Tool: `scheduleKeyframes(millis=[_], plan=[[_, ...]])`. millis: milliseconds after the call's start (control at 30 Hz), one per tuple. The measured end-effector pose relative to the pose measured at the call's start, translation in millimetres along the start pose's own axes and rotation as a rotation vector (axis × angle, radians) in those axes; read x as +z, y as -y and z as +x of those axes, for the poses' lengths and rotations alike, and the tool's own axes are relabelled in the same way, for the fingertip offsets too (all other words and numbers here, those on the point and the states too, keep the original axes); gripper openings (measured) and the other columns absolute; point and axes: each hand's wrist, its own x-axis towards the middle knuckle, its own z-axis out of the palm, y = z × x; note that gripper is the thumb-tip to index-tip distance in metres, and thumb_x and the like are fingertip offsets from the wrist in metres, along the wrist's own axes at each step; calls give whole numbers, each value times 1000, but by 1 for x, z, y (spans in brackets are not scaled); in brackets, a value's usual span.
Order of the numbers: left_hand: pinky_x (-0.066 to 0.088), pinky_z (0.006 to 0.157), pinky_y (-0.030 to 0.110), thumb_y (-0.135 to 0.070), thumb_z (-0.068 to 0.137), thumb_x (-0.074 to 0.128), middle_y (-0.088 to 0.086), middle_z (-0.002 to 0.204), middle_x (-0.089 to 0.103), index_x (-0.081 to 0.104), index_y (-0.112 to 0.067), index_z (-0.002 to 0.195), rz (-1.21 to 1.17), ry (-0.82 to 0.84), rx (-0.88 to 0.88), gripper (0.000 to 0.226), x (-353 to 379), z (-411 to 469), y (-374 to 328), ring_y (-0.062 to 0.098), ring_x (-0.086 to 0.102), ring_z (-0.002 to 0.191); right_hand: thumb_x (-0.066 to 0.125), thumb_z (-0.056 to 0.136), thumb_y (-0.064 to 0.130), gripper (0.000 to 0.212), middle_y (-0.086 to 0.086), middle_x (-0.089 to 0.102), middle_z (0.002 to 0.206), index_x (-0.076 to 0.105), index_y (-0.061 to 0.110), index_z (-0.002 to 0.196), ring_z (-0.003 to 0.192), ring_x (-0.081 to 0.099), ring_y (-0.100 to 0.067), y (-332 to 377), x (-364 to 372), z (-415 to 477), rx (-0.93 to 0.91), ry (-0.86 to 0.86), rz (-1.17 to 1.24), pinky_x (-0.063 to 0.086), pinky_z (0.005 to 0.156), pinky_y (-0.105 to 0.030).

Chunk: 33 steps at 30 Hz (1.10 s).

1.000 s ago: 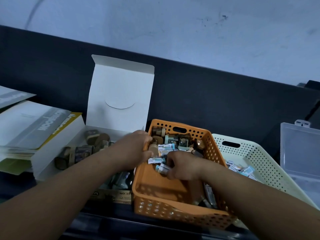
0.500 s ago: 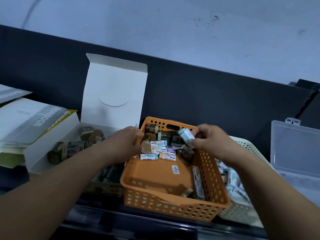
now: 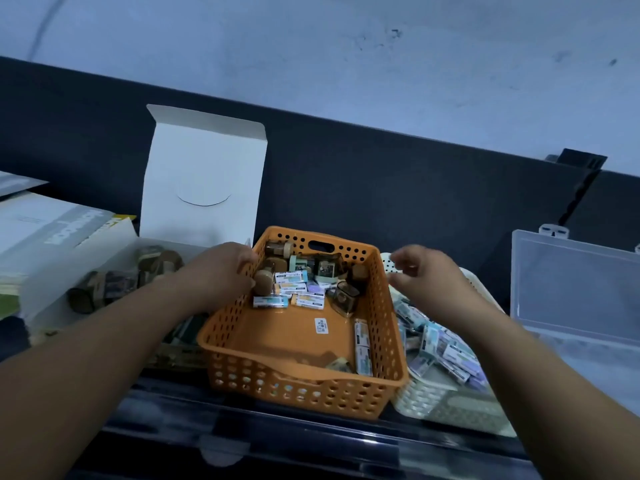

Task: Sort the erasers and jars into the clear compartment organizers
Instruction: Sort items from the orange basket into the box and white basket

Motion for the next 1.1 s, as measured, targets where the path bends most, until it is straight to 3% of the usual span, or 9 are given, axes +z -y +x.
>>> scheduleKeyframes(millis=[133, 300, 400, 500, 600, 733, 833, 1000, 1100], plan=[[43, 60, 25, -18, 87, 57, -3, 95, 64, 67, -25, 95, 11, -5, 11, 14, 2, 0, 3, 9, 59, 82, 67, 89, 31, 34, 8, 62, 113, 61, 24, 122, 101, 58, -11, 43, 24, 4, -212, 260, -82, 47, 86, -27], [52, 68, 31, -16, 86, 57, -4, 97, 65, 67, -23, 91, -31, 4, 31, 13, 2, 3, 9, 11, 61, 83, 64, 91, 29, 44, 4, 56, 132, 52, 29, 133, 114, 54, -18, 72, 61, 27, -229, 470, -319, 47, 96, -35], [51, 83, 33, -18, 89, 56, 0, 116, 60, 65, -17, 108, -23, -1, 43, 21, 1, 4, 12, 17, 60, 98, 66, 88, 28, 58, 0, 45, 141, 42, 27, 141, 122, 49, -21, 81, 82, 44, -253, 490, -447, 43, 99, -33], [38, 99, 29, -26, 95, 51, 2, 141, 44, 52, -12, 132, 32, -4, 97, 39, 2, 3, 14, 21, 45, 125, 70, 84, 31, 71, -2, 37, 141, 35, 25, 146, 126, 45, -25, 79, 102, 52, -233, 511, -514, 41, 103, -36], [30, 103, 25, -31, 98, 47, 1, 149, 35, 49, -10, 136, -38, 25, 147, 43, 2, 3, 22, 19, 37, 133, 74, 80, 35, 65, -2, 43, 127, 45, 25, 137, 117, 46, -22, 78, 109, 52, -212, 516, -542, 45, 98, -37], [31, 84, 21, -28, 97, 49, 3, 139, 42, 57, -3, 123, -99, 20, 170, 37, 5, 5, 29, 20, 46, 120, 75, 78, 38, 60, -1, 52, 123, 49, 22, 130, 111, 50, -21, 76, 117, 49, -228, 504, -574, 47, 94, -38], [29, 81, 20, -28, 96, 51, 3, 135, 44, 59, -4, 120, -106, 1, 181, 35, 7, 6, 31, 20, 49, 116, 71, 83, 35, 47, -1, 57, 117, 52, 20, 124, 101, 56, -19, 73, 121, 46, -216, 518, -562, 49, 87, -35], [33, 82, 23, -28, 95, 51, 7, 134, 46, 59, -3, 121, -68, 2, 188, 36, 5, 6, 30, 22, 48, 117, 61, 92, 29, 35, 2, 60, 114, 55, 21, 125, 96, 55, -11, 68, 104, 45, -146, 531, -366, 46, 79, -25], [35, 93, 25, -29, 95, 51, 5, 140, 42, 57, -5, 125, -36, 13, 183, 39, 3, 5, 27, 21, 45, 122, 62, 92, 30, 21, 8, 61, 104, 58, 28, 112, 94, 59, -11, 67, 85, 41, -87, 517, -239, 49, 81, -28]])
